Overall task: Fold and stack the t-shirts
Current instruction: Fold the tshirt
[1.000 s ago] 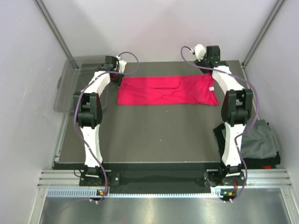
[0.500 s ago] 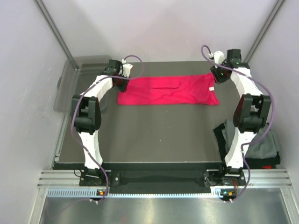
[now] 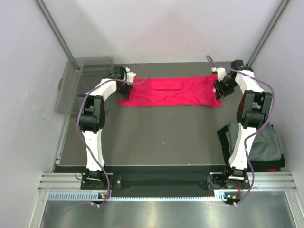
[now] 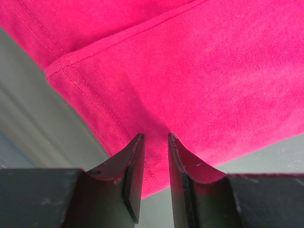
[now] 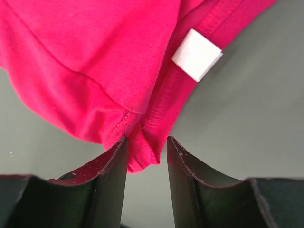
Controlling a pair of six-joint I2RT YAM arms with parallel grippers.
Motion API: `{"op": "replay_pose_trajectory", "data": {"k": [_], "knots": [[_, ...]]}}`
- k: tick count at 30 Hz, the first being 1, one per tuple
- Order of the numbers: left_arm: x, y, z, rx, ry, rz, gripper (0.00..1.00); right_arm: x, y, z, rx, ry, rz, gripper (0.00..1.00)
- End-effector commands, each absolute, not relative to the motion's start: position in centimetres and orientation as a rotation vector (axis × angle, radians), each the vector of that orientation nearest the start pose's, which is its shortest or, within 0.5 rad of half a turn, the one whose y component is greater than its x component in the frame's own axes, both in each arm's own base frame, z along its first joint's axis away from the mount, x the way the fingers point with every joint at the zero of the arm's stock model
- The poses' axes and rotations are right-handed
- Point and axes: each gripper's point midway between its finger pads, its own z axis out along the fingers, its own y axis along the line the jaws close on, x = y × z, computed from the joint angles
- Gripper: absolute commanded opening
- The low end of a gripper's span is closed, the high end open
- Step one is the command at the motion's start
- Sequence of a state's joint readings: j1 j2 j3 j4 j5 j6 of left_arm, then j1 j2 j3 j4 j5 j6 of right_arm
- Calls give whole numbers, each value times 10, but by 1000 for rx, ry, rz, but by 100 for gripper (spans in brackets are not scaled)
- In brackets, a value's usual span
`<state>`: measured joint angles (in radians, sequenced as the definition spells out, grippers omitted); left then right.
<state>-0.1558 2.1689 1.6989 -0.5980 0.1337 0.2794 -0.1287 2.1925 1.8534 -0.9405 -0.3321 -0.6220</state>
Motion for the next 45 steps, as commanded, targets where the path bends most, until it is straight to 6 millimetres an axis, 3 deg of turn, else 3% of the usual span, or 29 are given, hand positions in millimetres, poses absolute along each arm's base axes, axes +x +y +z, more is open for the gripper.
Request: {"op": "replay_pose_trajectory", "data": {"k": [1, 9, 14, 27, 36, 45], "knots": [[495, -88, 36, 622, 2548, -124, 31, 463, -20, 95, -763, 2540, 310, 38], [493, -84, 23, 623, 2579, -111, 31, 464, -33, 109, -744, 2491, 208, 38], [492, -84, 20, 621, 2587, -110, 31, 454, -24, 120, -781, 2463, 270, 38], [491, -81, 21, 617, 2588, -92, 31, 442, -22, 68, -807, 2586, 369, 38], [490, -80, 22, 617, 2587, -83, 31, 439, -18, 53, -818, 2601, 435, 39], [490, -74, 22, 630, 2587, -37, 30, 428, -24, 34, -842, 2686, 437, 5]]}}
